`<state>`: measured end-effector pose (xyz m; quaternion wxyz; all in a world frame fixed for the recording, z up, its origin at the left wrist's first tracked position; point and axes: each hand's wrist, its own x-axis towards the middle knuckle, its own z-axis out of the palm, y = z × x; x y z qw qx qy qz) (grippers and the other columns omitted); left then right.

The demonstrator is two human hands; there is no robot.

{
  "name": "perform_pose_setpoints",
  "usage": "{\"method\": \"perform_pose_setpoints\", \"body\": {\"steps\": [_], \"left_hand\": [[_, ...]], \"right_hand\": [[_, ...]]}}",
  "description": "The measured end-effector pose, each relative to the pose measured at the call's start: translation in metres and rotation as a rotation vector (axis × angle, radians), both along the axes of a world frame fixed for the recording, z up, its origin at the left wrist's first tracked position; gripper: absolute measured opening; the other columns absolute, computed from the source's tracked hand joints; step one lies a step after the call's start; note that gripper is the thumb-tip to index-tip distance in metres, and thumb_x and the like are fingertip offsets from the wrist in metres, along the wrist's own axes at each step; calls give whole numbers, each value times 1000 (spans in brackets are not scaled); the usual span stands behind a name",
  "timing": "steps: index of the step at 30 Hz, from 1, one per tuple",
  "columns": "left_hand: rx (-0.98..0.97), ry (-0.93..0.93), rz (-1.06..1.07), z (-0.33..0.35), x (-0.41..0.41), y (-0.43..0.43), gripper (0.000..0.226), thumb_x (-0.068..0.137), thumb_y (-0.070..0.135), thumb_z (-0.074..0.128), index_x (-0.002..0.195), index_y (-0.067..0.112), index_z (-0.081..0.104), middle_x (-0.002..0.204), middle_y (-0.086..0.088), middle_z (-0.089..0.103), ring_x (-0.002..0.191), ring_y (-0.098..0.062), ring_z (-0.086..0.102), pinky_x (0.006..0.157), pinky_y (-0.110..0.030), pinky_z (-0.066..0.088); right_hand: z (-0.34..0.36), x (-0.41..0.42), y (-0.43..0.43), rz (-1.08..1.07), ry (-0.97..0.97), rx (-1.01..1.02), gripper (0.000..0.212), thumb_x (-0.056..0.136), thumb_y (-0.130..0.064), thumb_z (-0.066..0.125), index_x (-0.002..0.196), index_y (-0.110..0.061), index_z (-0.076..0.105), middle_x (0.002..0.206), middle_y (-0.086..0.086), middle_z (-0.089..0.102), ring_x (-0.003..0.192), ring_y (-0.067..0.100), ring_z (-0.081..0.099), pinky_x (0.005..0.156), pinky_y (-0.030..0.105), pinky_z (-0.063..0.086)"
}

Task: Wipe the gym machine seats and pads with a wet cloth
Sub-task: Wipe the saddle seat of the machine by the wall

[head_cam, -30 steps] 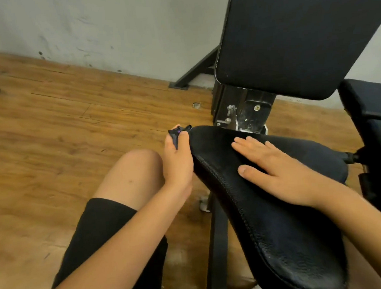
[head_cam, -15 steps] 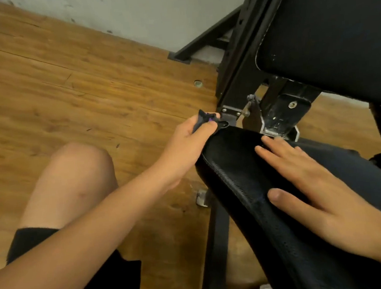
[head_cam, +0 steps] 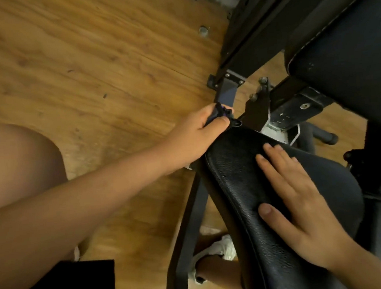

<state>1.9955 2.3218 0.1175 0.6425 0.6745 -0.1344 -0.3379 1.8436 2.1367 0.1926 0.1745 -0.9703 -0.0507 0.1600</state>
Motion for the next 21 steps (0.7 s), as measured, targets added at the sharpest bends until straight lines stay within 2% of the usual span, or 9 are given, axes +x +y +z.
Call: {"method": "perform_pose_setpoints", "body": {"steps": [2, 5, 10, 17, 21], "left_hand": [[28, -19, 12, 1, -3, 0, 25, 103, 34, 47, 122, 28, 61, 110, 10, 68, 107, -2, 61, 102, -38, 46], [78, -85, 78, 7, -16, 4, 31, 104, 34, 45, 134, 32, 53, 118, 12, 65, 110, 3, 58, 100, -31, 47], [124, -153, 150, 10, -32, 5, 37, 104, 33, 46, 141, 27, 49, 122, 12, 62, 110, 4, 57, 92, -17, 45], [170, -154, 204, 20, -42, 2, 35, 105, 27, 44, 140, 22, 49, 116, 12, 65, 109, 3, 59, 91, -14, 44], [221, -76, 160, 35, -42, 11, 41, 106, 27, 42, 146, 23, 43, 129, 8, 61, 120, -2, 55, 98, -17, 44]], "right_hand": [[0, 1, -1, -4, 5, -9, 69, 97, -52, 37, 156, -20, 22, 165, -4, 10, 152, 19, 5, 121, 50, 9], [3, 2, 0, -19, 11, -13, 69, 97, -52, 36, 156, -18, 23, 165, 0, 11, 152, 20, 5, 121, 55, 11], [5, -1, 0, -5, 45, -41, 70, 98, -51, 36, 156, -17, 21, 165, 2, 9, 153, 19, 2, 123, 50, 7], [5, -3, -4, -9, 36, 0, 69, 98, -50, 39, 156, -18, 22, 165, 1, 9, 153, 18, 1, 123, 47, 5], [6, 2, -7, -33, 57, 10, 67, 98, -48, 44, 155, -19, 25, 165, 0, 12, 152, 16, 1, 123, 46, 5]]}}
